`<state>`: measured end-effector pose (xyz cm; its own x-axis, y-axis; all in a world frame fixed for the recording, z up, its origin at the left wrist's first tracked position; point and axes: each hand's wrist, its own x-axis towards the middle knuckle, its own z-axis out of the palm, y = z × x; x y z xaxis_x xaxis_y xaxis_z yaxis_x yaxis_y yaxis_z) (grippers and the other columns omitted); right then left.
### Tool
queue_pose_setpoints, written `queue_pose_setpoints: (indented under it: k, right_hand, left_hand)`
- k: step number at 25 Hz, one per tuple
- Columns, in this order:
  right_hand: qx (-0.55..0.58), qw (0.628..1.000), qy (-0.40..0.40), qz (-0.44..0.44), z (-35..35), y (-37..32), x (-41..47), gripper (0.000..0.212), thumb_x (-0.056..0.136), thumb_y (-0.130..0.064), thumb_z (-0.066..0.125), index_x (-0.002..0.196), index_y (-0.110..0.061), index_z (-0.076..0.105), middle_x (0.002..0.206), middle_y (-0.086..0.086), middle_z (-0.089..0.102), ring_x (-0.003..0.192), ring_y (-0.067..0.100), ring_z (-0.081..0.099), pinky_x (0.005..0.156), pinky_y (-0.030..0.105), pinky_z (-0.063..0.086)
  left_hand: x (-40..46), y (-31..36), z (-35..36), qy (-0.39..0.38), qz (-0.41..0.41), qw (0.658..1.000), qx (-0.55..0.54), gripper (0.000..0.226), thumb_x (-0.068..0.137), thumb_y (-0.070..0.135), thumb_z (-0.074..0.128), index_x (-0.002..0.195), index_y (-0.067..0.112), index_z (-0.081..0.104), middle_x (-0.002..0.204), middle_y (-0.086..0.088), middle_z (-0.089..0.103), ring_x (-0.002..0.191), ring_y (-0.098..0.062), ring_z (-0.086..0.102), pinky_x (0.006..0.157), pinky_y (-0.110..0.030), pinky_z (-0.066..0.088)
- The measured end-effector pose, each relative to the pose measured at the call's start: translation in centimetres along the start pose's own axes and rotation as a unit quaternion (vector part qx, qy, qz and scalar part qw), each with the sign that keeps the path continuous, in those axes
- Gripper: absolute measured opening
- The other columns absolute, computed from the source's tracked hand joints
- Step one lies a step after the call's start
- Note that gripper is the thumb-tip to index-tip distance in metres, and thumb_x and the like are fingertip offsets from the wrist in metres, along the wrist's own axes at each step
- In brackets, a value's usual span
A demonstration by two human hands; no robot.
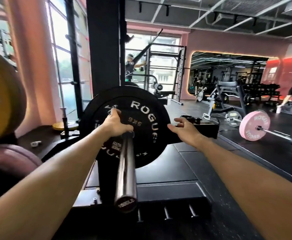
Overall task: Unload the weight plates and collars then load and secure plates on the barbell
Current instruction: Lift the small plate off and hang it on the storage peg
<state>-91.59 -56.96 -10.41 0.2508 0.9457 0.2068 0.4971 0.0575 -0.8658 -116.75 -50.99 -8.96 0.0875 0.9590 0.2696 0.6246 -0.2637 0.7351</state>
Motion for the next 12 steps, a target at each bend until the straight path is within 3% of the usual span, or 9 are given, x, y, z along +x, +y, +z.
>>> queue_pose_setpoints:
  k: [3,7,12]
  right_hand:
    - [0.01,1.0,-0.018,-0.004,3.1,-0.8,2.0,0.055,0.087,-0.042,0.066,0.136,-0.025,0.046,0.13,0.0,0.055,0.113,0.019,0.059,0.103,0.036,0.046]
    - [0.001,0.999,-0.035,-0.002,6.2,-1.0,5.2,0.055,0.09,-0.04,0.064,0.137,-0.024,0.042,0.111,-0.004,0.057,0.102,0.017,0.058,0.096,0.031,0.046]
    - [-0.027,0.998,-0.037,0.036,9.5,2.4,9.1,0.07,0.085,-0.036,0.071,0.14,-0.009,0.036,0.129,0.01,0.058,0.118,0.029,0.057,0.105,0.043,0.044]
  left_hand:
    - [1.0,-2.4,-2.0,0.014,-0.026,1.0,0.012,0.084,0.078,0.029,0.081,0.143,0.011,0.031,0.136,-0.014,0.049,0.124,-0.029,0.05,0.099,-0.031,0.04]
    - [3.4,-4.8,-1.4,0.013,-0.051,0.999,0.01,0.08,0.08,0.027,0.079,0.142,0.011,0.031,0.135,-0.014,0.049,0.122,-0.027,0.052,0.102,-0.032,0.042]
    - [6.7,-7.1,1.4,0.028,-0.07,0.996,0.038,0.076,0.084,0.019,0.072,0.145,0.011,0.028,0.139,-0.016,0.044,0.127,-0.032,0.047,0.103,-0.035,0.039]
